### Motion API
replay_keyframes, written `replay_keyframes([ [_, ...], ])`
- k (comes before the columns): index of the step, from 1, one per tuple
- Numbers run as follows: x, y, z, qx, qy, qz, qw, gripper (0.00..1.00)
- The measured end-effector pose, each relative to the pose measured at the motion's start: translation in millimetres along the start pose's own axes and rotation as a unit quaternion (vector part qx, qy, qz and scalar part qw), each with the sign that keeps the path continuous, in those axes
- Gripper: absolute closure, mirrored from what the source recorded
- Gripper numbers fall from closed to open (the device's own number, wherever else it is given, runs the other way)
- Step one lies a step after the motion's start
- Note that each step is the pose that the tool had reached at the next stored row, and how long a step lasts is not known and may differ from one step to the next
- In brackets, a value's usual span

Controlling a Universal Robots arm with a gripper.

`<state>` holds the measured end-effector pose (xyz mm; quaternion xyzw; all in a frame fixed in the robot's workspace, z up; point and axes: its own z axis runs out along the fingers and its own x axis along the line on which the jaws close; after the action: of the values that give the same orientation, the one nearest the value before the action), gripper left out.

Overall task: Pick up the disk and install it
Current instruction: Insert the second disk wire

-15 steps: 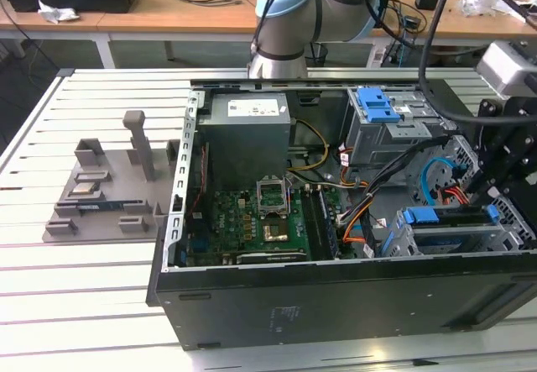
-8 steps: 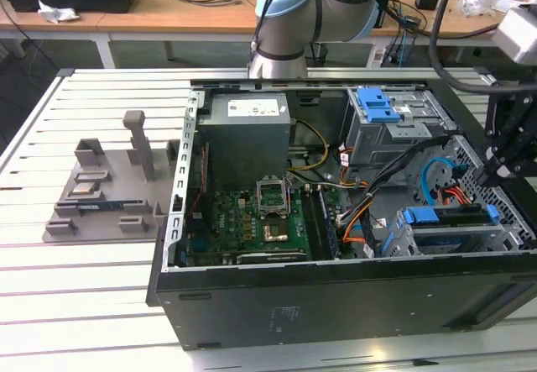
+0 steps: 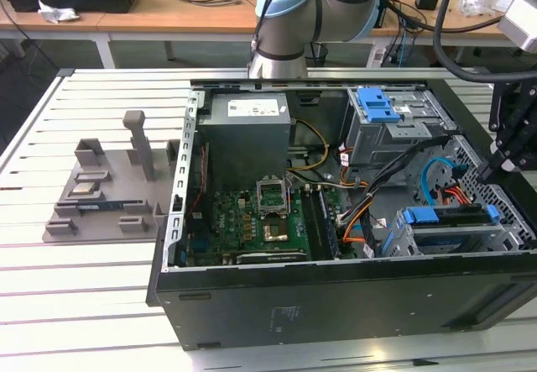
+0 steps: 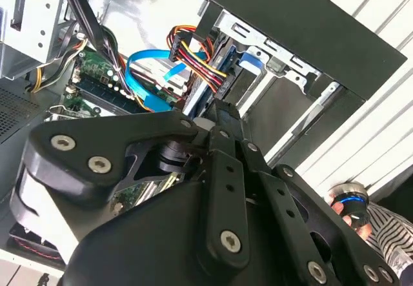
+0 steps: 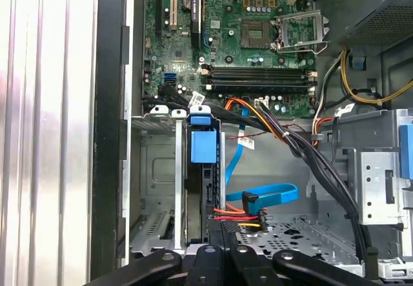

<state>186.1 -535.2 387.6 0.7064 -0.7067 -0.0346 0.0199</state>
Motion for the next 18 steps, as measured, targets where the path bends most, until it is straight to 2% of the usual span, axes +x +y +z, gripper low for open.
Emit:
replay_keyframes([
  [2, 0.0, 0.0, 0.0, 0.0, 0.0, 0.0, 1.0, 0.89],
  [6, 0.0, 0.0, 0.0, 0.0, -0.0001, 0.0, 1.0, 0.64],
  [8, 0.0, 0.0, 0.0, 0.0, -0.0001, 0.0, 1.0, 0.64],
  [9, 0.0, 0.0, 0.0, 0.0, -0.0001, 0.0, 1.0, 0.58],
  [12, -8.6, 4.8, 1.9, 0.0, -0.0001, 0.0, 1.0, 0.58],
  [16, -12.8, 11.8, 5.1, 0.0, -0.0001, 0.0, 1.0, 0.58],
  [18, -18.8, 14.7, 11.6, 0.0, -0.0002, 0.0, 1.0, 0.58],
])
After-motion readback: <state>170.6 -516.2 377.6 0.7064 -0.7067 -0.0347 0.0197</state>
